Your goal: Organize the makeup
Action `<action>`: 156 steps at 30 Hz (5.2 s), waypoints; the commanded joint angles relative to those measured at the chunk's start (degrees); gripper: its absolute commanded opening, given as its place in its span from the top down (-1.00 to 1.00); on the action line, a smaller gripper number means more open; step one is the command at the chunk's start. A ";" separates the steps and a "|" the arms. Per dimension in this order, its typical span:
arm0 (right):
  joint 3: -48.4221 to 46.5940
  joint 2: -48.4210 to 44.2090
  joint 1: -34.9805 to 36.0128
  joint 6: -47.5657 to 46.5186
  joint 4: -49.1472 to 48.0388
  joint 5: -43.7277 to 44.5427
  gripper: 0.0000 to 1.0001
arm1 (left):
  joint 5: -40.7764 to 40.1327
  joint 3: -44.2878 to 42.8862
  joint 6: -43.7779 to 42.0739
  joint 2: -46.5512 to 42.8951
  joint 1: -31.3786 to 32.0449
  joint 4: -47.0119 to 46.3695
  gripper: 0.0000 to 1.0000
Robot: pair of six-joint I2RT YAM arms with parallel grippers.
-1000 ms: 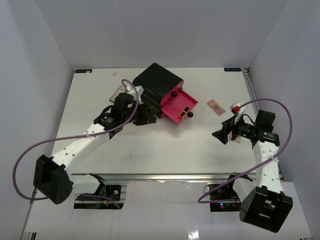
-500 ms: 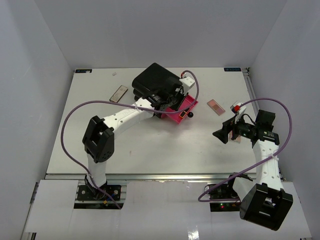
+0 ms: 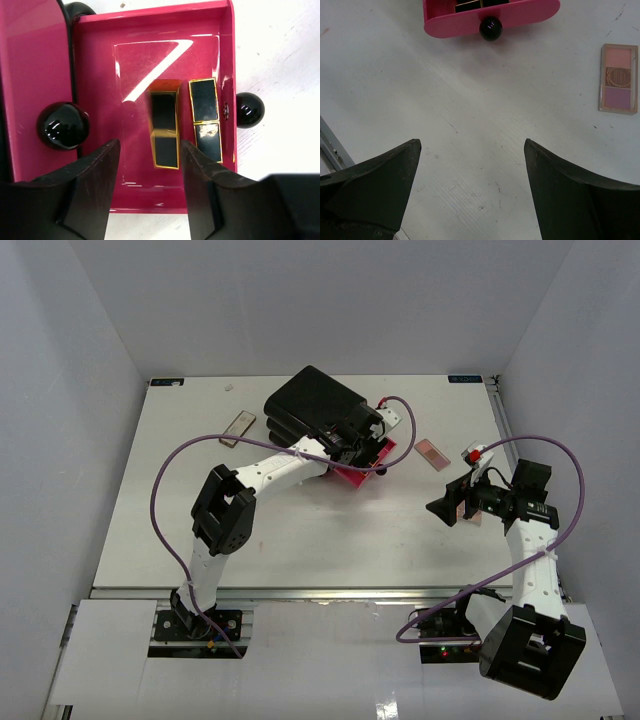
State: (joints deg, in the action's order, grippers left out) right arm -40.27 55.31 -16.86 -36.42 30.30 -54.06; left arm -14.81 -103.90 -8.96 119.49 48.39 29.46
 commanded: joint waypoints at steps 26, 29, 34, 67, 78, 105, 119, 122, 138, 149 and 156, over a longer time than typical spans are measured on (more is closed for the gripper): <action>1.53 -2.75 -6.60 4.63 -5.95 4.37 -0.81 | 28.00 10.63 15.38 -11.48 4.59 -8.71 0.66; 1.60 -2.80 -6.99 5.02 -6.34 4.46 -0.80 | 23.26 10.05 13.70 -8.49 6.27 -8.59 0.66; 1.77 -2.44 -7.04 5.40 -6.61 4.49 -0.80 | 12.32 9.24 10.37 -3.74 9.17 -8.58 0.63; 1.69 -2.36 -7.04 6.15 -6.96 4.49 -0.80 | -28.39 3.12 -11.04 8.85 12.31 -20.92 -0.87; 1.77 -2.35 -7.04 6.10 -6.97 4.67 -0.81 | -27.58 -0.30 -9.97 9.40 6.46 -17.44 -0.96; -0.02 2.02 -4.12 -0.49 -2.11 -2.38 -0.80 | 18.09 15.30 8.23 -26.42 1.47 -9.76 -0.96; -23.55 37.81 22.45 24.71 -15.56 2.23 -0.82 | 27.12 51.98 20.87 -60.93 -27.34 -21.84 -0.96; -31.07 47.94 25.02 31.42 -18.02 2.50 -0.83 | 20.73 59.57 19.83 -66.44 -28.08 -24.04 -0.96; -48.50 73.66 27.29 52.85 -33.90 -0.94 -0.87 | 15.69 61.88 16.90 -67.25 -30.17 -24.45 -0.96; -50.62 78.53 28.71 57.69 -38.26 -3.54 -0.74 | 16.30 61.97 16.96 -66.59 -30.29 -24.62 -0.96; -51.13 79.78 29.48 60.13 -40.39 -3.68 -0.43 | 16.32 62.06 16.98 -66.11 -30.49 -24.64 -0.96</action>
State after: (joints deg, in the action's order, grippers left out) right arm -89.41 133.29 11.45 20.93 -6.74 -57.13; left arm 1.56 -42.34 8.38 53.22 18.40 5.56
